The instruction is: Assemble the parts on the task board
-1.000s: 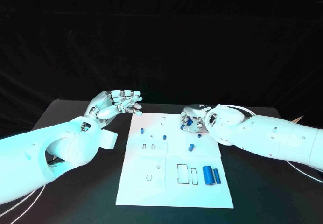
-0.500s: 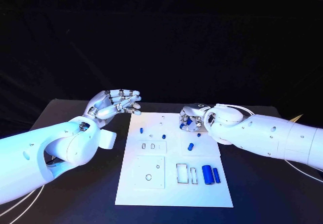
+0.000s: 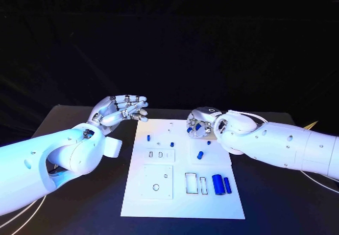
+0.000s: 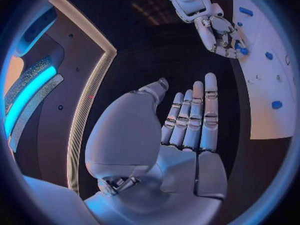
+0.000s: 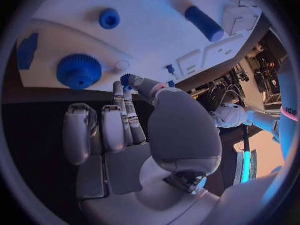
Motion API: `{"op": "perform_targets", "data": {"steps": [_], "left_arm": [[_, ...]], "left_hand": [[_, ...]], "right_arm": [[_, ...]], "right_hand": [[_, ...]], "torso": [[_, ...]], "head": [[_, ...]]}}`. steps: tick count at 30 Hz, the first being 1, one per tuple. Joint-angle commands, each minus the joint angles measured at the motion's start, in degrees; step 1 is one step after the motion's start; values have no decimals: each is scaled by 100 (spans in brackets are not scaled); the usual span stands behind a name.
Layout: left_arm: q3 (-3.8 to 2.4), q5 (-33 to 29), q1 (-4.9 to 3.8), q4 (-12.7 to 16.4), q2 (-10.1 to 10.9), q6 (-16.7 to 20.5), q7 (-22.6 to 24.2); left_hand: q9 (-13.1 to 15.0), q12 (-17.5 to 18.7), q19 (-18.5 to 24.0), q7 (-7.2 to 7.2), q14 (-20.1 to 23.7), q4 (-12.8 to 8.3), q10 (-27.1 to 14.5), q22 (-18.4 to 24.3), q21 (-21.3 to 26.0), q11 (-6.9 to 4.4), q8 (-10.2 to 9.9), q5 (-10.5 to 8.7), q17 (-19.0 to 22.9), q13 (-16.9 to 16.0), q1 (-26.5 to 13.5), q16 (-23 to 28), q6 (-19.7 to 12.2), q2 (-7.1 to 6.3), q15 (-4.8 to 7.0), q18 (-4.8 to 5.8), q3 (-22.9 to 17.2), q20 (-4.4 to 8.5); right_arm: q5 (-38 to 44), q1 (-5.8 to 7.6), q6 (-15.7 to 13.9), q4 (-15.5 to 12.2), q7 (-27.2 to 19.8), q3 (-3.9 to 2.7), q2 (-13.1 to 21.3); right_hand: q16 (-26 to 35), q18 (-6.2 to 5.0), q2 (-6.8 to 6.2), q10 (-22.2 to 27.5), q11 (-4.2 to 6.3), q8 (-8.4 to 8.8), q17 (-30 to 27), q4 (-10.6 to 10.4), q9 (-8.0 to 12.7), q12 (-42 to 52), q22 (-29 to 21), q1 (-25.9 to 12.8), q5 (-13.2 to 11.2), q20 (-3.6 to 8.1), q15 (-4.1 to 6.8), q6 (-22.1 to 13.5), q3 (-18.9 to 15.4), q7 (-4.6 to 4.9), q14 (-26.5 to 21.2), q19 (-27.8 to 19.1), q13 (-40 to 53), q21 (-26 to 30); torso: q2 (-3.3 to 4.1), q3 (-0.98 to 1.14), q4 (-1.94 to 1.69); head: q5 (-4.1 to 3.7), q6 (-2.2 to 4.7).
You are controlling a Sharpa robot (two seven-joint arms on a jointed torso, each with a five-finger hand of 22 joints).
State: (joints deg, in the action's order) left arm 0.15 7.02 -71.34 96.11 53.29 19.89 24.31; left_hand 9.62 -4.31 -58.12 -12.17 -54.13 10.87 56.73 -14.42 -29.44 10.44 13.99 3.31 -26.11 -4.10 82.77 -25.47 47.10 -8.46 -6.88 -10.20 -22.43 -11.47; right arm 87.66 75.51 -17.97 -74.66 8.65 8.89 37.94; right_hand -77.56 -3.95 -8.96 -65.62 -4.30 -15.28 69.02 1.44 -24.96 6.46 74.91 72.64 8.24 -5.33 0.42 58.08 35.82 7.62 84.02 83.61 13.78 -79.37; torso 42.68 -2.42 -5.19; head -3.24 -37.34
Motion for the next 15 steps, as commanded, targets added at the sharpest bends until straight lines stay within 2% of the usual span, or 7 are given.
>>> {"op": "perform_targets", "data": {"steps": [1, 4, 6, 8, 12, 15], "left_arm": [[-6, 1, -11, -8, -10, -104, 33], [-5, 0, -11, -19, -15, -107, 33], [-5, -1, -11, -28, -22, -112, 32], [-5, -2, -11, -31, -25, -111, 32], [-5, -12, -11, -28, -43, -106, 40], [-5, -15, -12, -12, -53, -108, 41]], "left_hand": [[6, 28, 44, -173, 40, -29, 18, -10, -28, 3, -23, -15, -10, 5, -30, -29, -44, 32, 2, 7, -14, 5], [6, 28, 44, -173, 40, -29, 18, -10, -28, 3, -23, -15, -10, 5, -30, -29, -44, 32, 2, 7, -14, 5], [6, 28, 44, -173, 40, -29, 18, -10, -28, 3, -23, -15, -10, 5, -30, -29, -44, 32, 2, 7, -14, 5], [6, 28, 44, -173, 40, -29, 18, -10, -28, 3, -23, -15, -10, 5, -30, -29, -44, 32, 2, 7, -14, 5], [6, 28, 44, -173, 40, -29, 18, -10, -28, 3, -23, -15, -10, 5, -30, -29, -44, 32, 2, 7, -14, 5], [6, 31, 54, -175, 44, -30, 15, -19, -41, 5, -26, -18, -19, 5, -37, -35, -50, 32, 1, 7, -15, 3]], "right_arm": [[123, 40, -408, -48, 194, -9, -53], [151, 69, -505, -13, 247, -15, -137], [166, 87, -565, 55, 270, -21, -241], [171, 94, -591, 113, 276, -25, -322], [184, 102, -633, 269, 289, -31, -507], [198, 105, -664, 407, 341, -34, -637]], "right_hand": [[-21, 106, 23, -43, 4, -21, -22, -3, -23, 8, 134, -27, 16, 14, 10, 47, -6, -8, 226, 127, 5, -91], [-9, 118, 21, -52, 7, -22, -48, -6, -32, 11, 194, -36, 20, 13, 11, 43, -8, -9, 222, 149, 7, -134], [-7, 122, 25, -67, 11, -21, -56, -7, -43, 15, 222, -39, 31, 14, 14, 34, -4, -9, 221, 159, 9, -155], [-12, 124, 25, -74, 11, -11, -54, -9, -52, 16, 233, -46, 39, 15, 15, 9, 0, -4, 222, 163, 10, -164], [-19, 126, 34, -76, 9, 3, -51, -12, -61, 12, 246, -51, 48, 15, 15, -22, 10, 2, 224, 167, 9, -174], [-17, 125, 29, -73, 8, 6, -57, -10, -64, 10, 243, -54, 48, 15, 14, -30, 9, 4, 223, 165, 9, -173]], "torso": [[7, 4, -10], [19, 7, -35], [19, 2, -49], [17, -2, -48], [24, -14, -79], [28, -15, -77]], "head": [[11, 32], [8, 42], [4, 37], [1, 44], [-6, 53], [-7, 51]]}}
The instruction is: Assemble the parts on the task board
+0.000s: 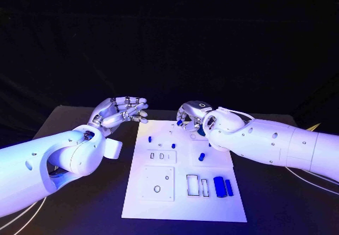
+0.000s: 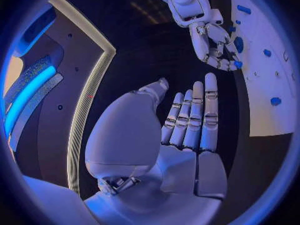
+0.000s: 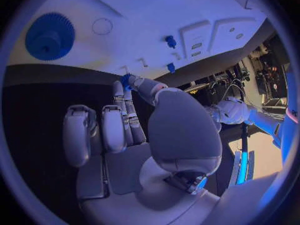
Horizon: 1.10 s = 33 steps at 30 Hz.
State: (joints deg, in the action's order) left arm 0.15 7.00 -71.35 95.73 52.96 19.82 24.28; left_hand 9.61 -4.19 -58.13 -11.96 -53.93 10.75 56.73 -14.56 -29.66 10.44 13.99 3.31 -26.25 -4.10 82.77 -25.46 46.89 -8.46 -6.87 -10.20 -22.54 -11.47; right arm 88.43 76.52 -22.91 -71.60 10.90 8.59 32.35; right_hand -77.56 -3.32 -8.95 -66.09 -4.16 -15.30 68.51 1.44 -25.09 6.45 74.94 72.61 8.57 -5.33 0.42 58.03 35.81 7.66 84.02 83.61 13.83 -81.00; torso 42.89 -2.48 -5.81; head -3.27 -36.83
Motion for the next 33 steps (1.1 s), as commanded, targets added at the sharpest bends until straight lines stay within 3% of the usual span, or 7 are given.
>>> {"op": "perform_targets", "data": {"steps": [1, 8, 13, 17, 33], "left_arm": [[-5, -13, -11, 31, -23, -102, 44], [-6, -15, -19, 59, -41, -111, 44], [-6, -16, -29, 66, -49, -112, 48], [-6, -16, -44, 71, -54, -115, 50], [-6, -16, -88, 82, -56, -152, 56]], "left_hand": [[7, 19, 54, -195, 25, -19, 15, -5, -19, 5, -26, -18, -5, 5, -37, -35, -29, 32, 0, 7, -3, 4], [7, 19, 54, -195, 25, -19, 15, -5, -19, 5, -26, -18, -5, 5, -37, -35, -29, 32, 0, 7, -3, 4], [7, 19, 54, -195, 25, -19, 15, -5, -19, 5, -26, -18, -5, 5, -37, -35, -29, 32, 0, 7, -3, 4], [7, 19, 54, -195, 25, -19, 15, -5, -19, 5, -26, -18, -5, 5, -37, -35, -29, 32, 0, 7, -3, 4], [7, 25, 70, -197, 34, -23, 6, -18, -40, 8, -32, -18, -20, 6, -45, -44, -39, 30, -3, 7, -4, 1]], "right_arm": [[123, 5, -172, 131, 126, -4, -102], [124, 1, -109, 393, 173, -5, -310], [108, -13, -18, 524, 161, -5, -407], [100, -26, 19, 638, 154, -5, -493], [78, -61, 277, 851, 70, -4, -650]], "right_hand": [[-17, 61, 29, -26, -6, 8, -6, -11, -51, 11, 240, -51, 16, 15, 14, -25, 10, 1, 223, 165, 4, -9], [-13, 59, 6, -17, -13, 17, -21, -8, -63, 3, 234, -65, 5, 13, 10, -44, 3, 8, 220, 161, 2, -5], [-16, 60, -1, -15, -15, 21, -21, -9, -68, 0, 236, -72, -6, 12, 8, -54, 1, 10, 220, 161, 2, -7], [-16, 60, -1, -15, -15, 21, -21, -9, -68, 0, 236, -72, -6, 12, 8, -54, 1, 10, 220, 161, 2, -7], [-19, 59, -17, -11, -21, 32, -25, -23, -83, -6, 238, -102, -28, 7, 2, -74, -8, 17, 219, 157, 1, -7]], "torso": [[9, -13, -23], [20, -40, -52], [22, -30, -42], [27, -41, -52], [40, -34, -38]], "head": [[-8, -2], [-35, 6], [-26, -9], [-30, -13], [-13, -39]]}}
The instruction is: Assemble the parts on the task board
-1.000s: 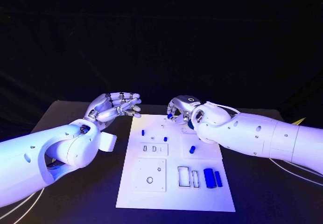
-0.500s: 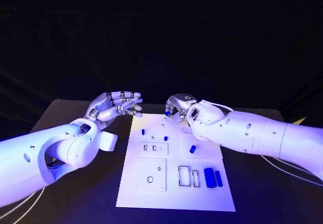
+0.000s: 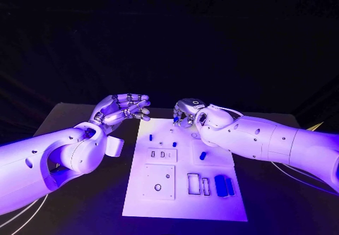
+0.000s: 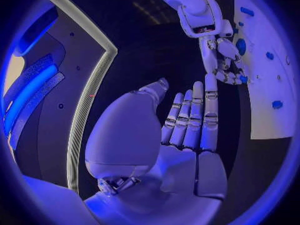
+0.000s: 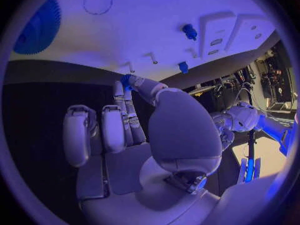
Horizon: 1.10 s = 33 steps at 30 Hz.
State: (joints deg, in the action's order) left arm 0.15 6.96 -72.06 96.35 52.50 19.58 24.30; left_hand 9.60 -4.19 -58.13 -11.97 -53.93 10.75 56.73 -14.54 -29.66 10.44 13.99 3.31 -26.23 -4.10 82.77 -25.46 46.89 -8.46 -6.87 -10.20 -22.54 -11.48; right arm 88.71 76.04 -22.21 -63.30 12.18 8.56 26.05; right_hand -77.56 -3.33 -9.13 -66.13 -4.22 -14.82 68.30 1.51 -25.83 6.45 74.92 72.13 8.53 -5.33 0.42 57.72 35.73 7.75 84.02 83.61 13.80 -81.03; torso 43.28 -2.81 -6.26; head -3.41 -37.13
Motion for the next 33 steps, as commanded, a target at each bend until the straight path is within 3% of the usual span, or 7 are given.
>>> {"op": "perform_targets", "data": {"steps": [1, 33], "left_arm": [[-6, -12, -21, 19, -10, -129, 55], [-6, -12, -89, -12, -6, -139, 46]], "left_hand": [[8, 25, 71, -197, 34, -23, 6, -20, -40, 8, -32, -18, -22, 6, -45, -44, -39, 30, -3, 7, -4, 1], [8, 25, 71, -197, 34, -23, 6, -20, -40, 8, -32, -18, -22, 6, -45, -44, -39, 30, -3, 7, -4, 1]], "right_arm": [[50, -17, 219, 27, -62, -1, -25], [24, -37, 282, 178, -124, 2, -152]], "right_hand": [[-20, 60, 1, -7, -16, -16, -4, -30, -9, -6, 240, -54, -25, 7, 2, -44, -1, 8, 219, 158, 4, -4], [26, 36, -64, 120, -56, 60, -105, -61, -49, -88, 139, -119, -73, -20, -30, -160, 5, 41, 184, 94, -22, 77]], "torso": [[-1, -1, 5], [15, -18, -6]], "head": [[3, -19], [27, -62]]}}
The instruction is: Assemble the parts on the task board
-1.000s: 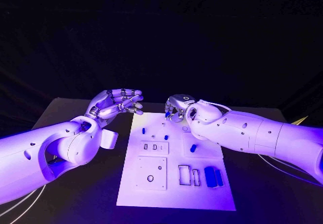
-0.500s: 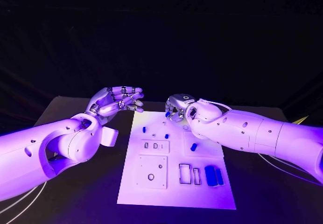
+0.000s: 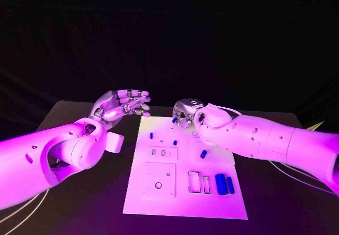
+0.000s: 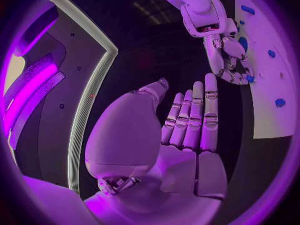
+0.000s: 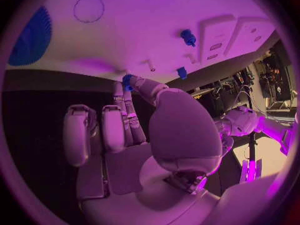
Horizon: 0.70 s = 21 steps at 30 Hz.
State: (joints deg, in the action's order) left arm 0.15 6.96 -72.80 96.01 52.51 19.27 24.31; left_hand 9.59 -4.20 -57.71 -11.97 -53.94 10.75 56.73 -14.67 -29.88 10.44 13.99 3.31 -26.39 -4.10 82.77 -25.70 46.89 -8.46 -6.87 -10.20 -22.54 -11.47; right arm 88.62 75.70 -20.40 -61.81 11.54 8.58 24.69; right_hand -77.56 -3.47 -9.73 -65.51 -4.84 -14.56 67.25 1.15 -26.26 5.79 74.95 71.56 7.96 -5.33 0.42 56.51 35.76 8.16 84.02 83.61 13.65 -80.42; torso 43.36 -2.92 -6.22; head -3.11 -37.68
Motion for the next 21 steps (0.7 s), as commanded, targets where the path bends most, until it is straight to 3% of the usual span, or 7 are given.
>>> {"op": "perform_targets", "data": {"steps": [1, 10, 16, 17, 18, 19, 21], "left_arm": [[-6, -12, -16, 25, -5, -109, 44], [-6, -12, -38, 31, 0, -113, 39], [-6, -12, -48, 21, 6, -115, 38], [-6, -12, -48, 18, 10, -114, 37], [-6, -12, -49, 13, 14, -111, 37], [-6, -12, -50, 8, 19, -109, 36], [-5, -12, -52, 1, 28, -108, 34]], "left_hand": [[10, 25, 29, -197, 35, -24, 6, -7, -18, 8, -32, -18, -6, 6, -45, -21, -39, 30, -3, 7, -4, 1], [11, 26, 42, -197, 42, -31, 3, -17, -35, 9, -33, -18, -18, 6, -45, -27, -42, 31, -3, 6, -9, 0], [11, 27, 46, -198, 44, -34, 3, -21, -40, 8, -33, -18, -21, 6, -45, -29, -43, 31, -4, 6, -10, -1], [11, 27, 46, -198, 44, -34, 3, -21, -40, 8, -33, -18, -21, 6, -45, -29, -43, 31, -4, 6, -10, -1], [11, 27, 46, -198, 44, -34, 3, -21, -40, 8, -33, -18, -21, 6, -45, -29, -43, 31, -4, 6, -10, -1], [11, 27, 46, -198, 44, -34, 3, -21, -40, 8, -33, -18, -21, 6, -45, -29, -43, 31, -4, 6, -10, -1], [12, 27, 49, -198, 46, -35, 2, -23, -44, 9, -33, -18, -24, 6, -46, -30, -43, 32, -4, 6, -11, -1]], "right_arm": [[31, -4, 113, 39, -61, 0, -22], [28, -6, 206, 67, -78, 3, -43], [30, -6, 115, 2, -122, 6, 8], [30, -6, 96, -18, -129, 6, 23], [31, -6, 73, -50, -133, 7, 49], [32, -6, 51, -94, -134, 7, 84], [35, -6, 13, -201, -130, 7, 175]], "right_hand": [[28, 50, -8, 69, 2, 38, -6, -24, -8, -28, 134, -63, -16, -22, -33, -45, 5, 3, 182, 92, -9, 18], [97, 15, -78, 206, -41, 97, -141, -40, -28, -107, -18, -106, -51, -53, -68, -120, 1, 35, 146, 17, -46, 136], [407, -152, -266, 682, -111, 402, -639, -87, 19, -219, -791, -179, -366, -113, -125, -559, -148, 97, 1, -329, -170, 755], [523, -236, -308, 866, -129, 507, -810, -98, 44, -212, -1197, -178, -354, -123, -142, -738, -266, 57, -50, -507, -217, 1089], [994, -418, -252, 1208, -178, 612, -1423, -149, 63, -100, -2167, -61, -248, -159, -176, -877, -688, -21, -242, -876, -337, 1955], [1019, -419, -241, 1247, -184, 625, -1459, -156, 67, -108, -2205, -35, -237, -160, -176, -891, -753, -19, -240, -868, -355, 1992], [1144, -425, -125, 1366, -200, 702, -1618, -284, 94, -62, -2364, 215, -190, -159, -182, -937, -1384, -54, -221, -761, -481, 2181]], "torso": [[6, -5, -8], [7, -4, 2], [-2, 0, 15], [-6, 2, 22], [-6, 3, 23], [-5, 4, 24], [-6, 6, 22]], "head": [[-3, -16], [4, -39], [17, -42], [29, -42], [34, -42], [39, -43], [43, -40]]}}
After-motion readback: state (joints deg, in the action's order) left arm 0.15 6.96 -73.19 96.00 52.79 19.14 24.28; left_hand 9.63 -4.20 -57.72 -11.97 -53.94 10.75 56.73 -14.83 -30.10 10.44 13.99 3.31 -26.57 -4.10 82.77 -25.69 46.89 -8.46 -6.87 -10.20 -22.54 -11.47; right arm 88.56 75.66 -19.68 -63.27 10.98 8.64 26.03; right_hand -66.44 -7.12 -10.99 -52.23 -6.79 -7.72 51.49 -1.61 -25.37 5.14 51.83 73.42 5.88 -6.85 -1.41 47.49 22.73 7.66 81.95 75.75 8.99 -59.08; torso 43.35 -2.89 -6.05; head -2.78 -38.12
